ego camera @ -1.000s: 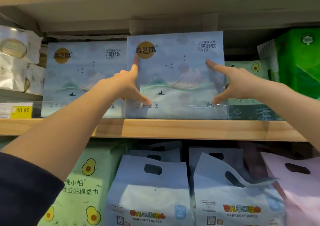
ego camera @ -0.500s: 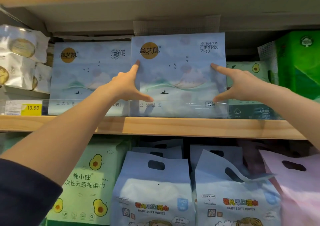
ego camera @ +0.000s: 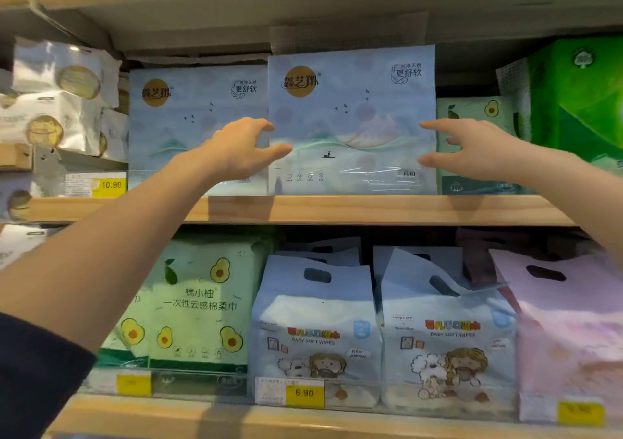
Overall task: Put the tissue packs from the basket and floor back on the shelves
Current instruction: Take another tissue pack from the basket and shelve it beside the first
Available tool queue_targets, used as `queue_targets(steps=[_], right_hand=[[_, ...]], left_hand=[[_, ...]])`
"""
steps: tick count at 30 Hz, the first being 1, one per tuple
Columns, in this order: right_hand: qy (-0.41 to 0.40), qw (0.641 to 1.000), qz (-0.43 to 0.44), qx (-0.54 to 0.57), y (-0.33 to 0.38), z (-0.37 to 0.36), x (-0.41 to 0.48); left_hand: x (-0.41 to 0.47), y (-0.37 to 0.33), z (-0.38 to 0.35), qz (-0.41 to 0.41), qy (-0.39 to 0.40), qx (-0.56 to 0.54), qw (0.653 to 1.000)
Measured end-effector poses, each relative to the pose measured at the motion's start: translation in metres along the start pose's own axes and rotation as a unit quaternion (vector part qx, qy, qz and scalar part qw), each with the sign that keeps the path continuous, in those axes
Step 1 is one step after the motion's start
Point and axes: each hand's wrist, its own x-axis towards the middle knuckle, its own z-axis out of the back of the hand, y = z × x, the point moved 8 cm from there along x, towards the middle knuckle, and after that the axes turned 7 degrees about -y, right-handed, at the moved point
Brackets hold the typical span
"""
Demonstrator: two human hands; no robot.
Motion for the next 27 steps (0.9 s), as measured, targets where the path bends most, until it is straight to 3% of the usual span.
queue_targets(steps=[10,22,27], right_hand=[[0.008,0.998,0.025,0.052,0.027,0.019,-0.099],[0.183,0.970,-0.043,0.153,0.031,0.000,-0.332],[0.254,0.955,-0.078,0.134,0.040,-0.012,-0.423]], left_hand=[[-0.106,-0.032,0.033,-0.041,0.048,-0.011,0.998],[-0.333,-0.084,0.003,-0.017,0.227,-0.049,0.972],[-0.425,-0.097,-0.015,0.022,0.284,-0.109,0.952]])
